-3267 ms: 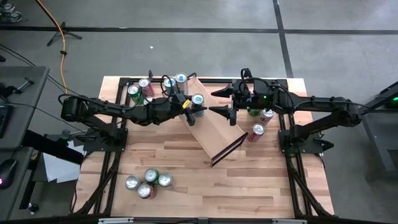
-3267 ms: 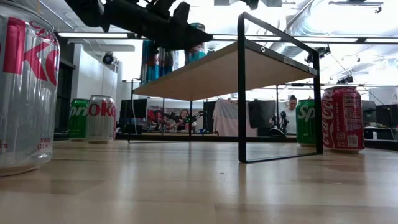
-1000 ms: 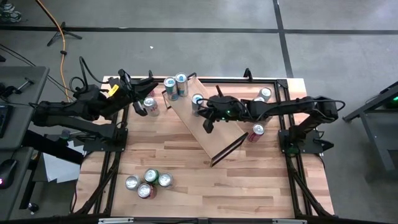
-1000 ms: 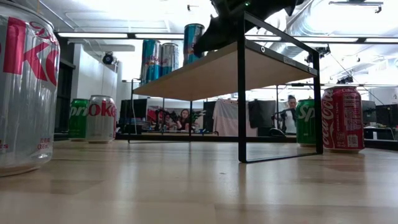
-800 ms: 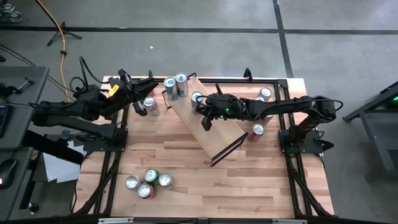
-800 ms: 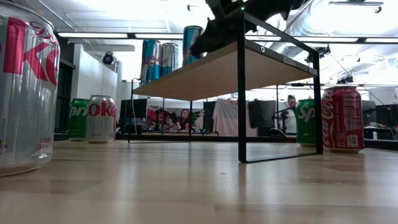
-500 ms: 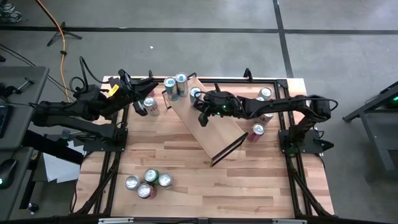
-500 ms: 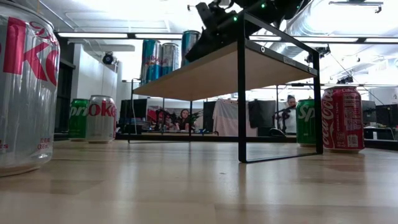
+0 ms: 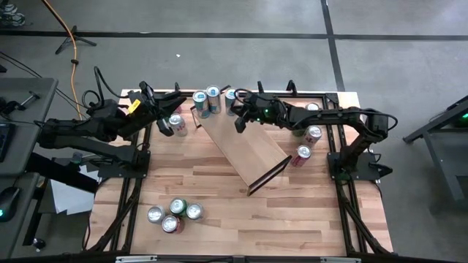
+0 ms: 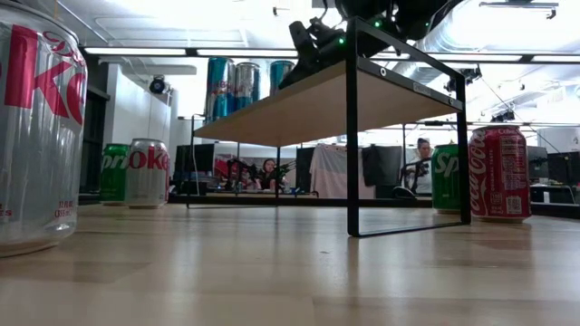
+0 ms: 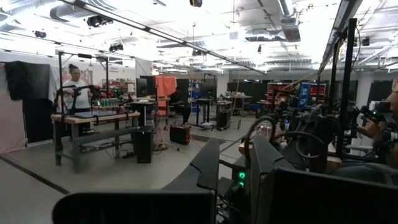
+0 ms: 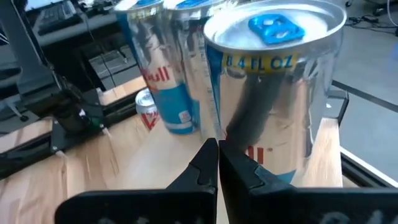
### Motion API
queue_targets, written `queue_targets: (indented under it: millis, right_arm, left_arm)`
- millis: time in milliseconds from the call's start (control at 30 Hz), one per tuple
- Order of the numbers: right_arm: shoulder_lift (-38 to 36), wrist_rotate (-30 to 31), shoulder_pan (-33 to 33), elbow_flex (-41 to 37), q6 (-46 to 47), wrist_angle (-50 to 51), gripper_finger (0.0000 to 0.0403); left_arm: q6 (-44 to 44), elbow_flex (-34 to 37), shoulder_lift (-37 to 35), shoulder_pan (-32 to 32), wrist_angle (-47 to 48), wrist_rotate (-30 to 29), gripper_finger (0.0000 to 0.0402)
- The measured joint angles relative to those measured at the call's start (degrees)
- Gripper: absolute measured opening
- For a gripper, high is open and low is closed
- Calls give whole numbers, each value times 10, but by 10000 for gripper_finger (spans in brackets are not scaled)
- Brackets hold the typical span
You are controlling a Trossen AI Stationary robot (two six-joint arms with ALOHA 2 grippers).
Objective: Place canned beverage on shelf
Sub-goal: Put the blue soda can on the shelf aligned with the other blue soda cans
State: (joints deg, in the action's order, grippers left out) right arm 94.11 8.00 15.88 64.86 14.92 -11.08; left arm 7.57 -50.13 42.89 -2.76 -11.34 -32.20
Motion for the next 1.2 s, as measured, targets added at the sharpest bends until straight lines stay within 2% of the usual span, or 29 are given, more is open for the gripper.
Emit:
queue_targets:
  millis: [167,267,400,467,567,967,1200]
  right_arm:
    - [-2,-44,13,0,-18,5,0]
    - [-15,-54,15,0,-47,55,0]
    - [-27,10,14,0,-77,131,0]
    - [-27,44,15,0,-77,133,0]
    - [-21,60,20,0,-74,114,0]
    - [23,48,21,0,-30,51,0]
    - [40,13,21,0,-14,16,0]
  left_arm:
    - [0,0,0,0,0,0,1]
    - [0,0,0,0,0,0,0]
    - [1,0,0,0,0,0,0]
    - [1,0,0,0,1,0,0]
    - [0,0,0,0,2,0,0]
    - [-5,0,0,0,5,-1,0]
    - [-5,0,0,0,7,-1,0]
